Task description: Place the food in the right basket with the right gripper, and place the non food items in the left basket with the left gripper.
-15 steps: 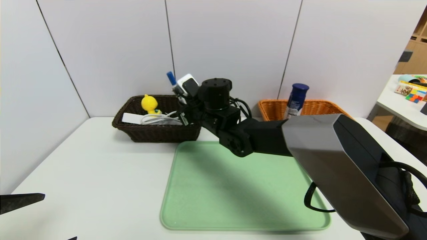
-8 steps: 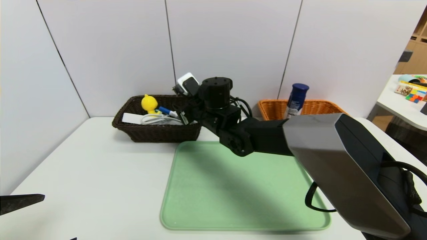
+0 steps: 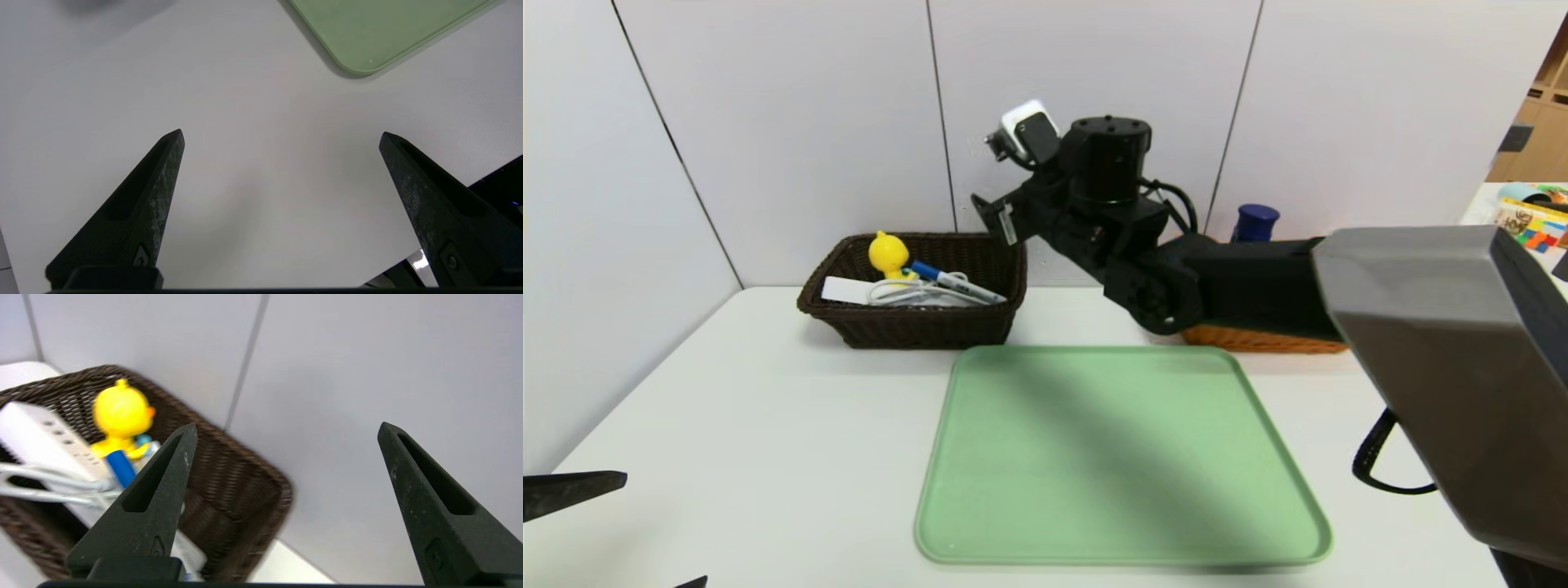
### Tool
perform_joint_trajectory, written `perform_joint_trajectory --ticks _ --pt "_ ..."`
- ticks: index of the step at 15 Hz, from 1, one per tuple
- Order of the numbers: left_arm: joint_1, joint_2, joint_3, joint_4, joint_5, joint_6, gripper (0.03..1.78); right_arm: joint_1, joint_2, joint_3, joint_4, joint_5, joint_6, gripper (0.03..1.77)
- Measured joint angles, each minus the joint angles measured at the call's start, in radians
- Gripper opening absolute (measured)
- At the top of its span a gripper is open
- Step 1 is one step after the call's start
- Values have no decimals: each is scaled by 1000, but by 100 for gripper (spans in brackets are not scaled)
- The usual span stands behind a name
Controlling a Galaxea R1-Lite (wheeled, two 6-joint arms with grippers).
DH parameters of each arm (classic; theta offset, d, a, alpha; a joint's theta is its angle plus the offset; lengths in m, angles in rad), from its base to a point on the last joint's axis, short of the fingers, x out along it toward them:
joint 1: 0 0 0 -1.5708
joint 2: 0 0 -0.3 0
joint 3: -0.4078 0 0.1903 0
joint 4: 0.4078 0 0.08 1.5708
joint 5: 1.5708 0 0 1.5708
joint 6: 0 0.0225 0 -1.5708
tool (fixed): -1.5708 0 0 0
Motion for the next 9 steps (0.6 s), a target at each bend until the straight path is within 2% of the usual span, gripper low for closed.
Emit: perform_joint_trajectory --ticks 4,9 --pt "14 0 -8 -26 -1 0 169 -39 -104 161 32 8 -7 160" --pt "49 -2 -10 -50 -1 0 169 -94 -289 509 34 17 -10 165"
